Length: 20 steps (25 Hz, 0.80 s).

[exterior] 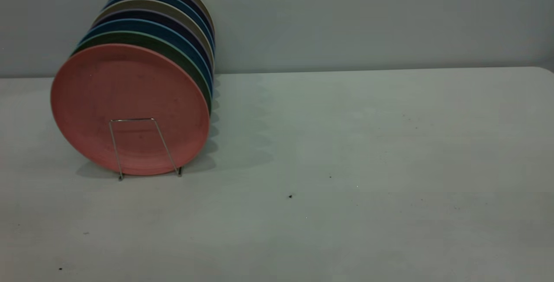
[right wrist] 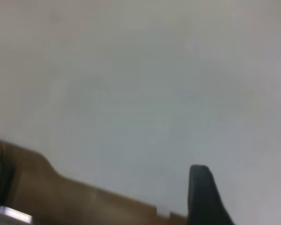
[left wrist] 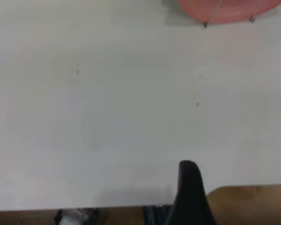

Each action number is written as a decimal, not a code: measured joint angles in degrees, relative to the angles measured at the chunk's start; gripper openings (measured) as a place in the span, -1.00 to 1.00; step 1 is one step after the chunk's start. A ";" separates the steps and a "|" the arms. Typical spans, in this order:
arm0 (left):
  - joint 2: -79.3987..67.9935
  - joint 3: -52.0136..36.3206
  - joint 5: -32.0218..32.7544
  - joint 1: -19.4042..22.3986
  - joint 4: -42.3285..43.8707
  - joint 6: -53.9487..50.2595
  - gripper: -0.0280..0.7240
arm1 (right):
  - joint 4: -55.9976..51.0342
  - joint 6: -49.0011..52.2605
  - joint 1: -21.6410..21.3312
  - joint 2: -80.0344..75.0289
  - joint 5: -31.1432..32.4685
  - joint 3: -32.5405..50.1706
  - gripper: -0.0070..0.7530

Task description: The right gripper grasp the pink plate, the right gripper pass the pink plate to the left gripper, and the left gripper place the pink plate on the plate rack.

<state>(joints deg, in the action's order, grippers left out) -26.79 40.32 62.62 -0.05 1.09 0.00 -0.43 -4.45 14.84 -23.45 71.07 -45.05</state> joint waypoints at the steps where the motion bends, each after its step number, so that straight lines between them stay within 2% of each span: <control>1: 2.05 -1.62 0.49 0.00 -0.42 0.00 0.62 | -0.25 0.00 0.00 3.07 0.00 1.01 0.19; 5: 10.31 -6.82 0.94 0.00 -3.25 0.96 0.62 | -1.01 -0.05 0.00 9.90 0.00 4.82 0.19; 12: 22.93 -10.93 3.17 0.00 -3.93 1.62 0.62 | -1.23 -2.27 0.00 10.95 -0.99 12.59 0.19; 20: 26.50 -11.45 1.95 0.00 -3.83 5.35 0.62 | -2.77 -3.09 0.00 10.95 -5.37 17.55 0.19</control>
<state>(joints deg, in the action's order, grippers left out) -0.28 28.88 64.57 -0.05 -2.74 5.35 -3.20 -7.54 14.84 -12.50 65.71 -27.50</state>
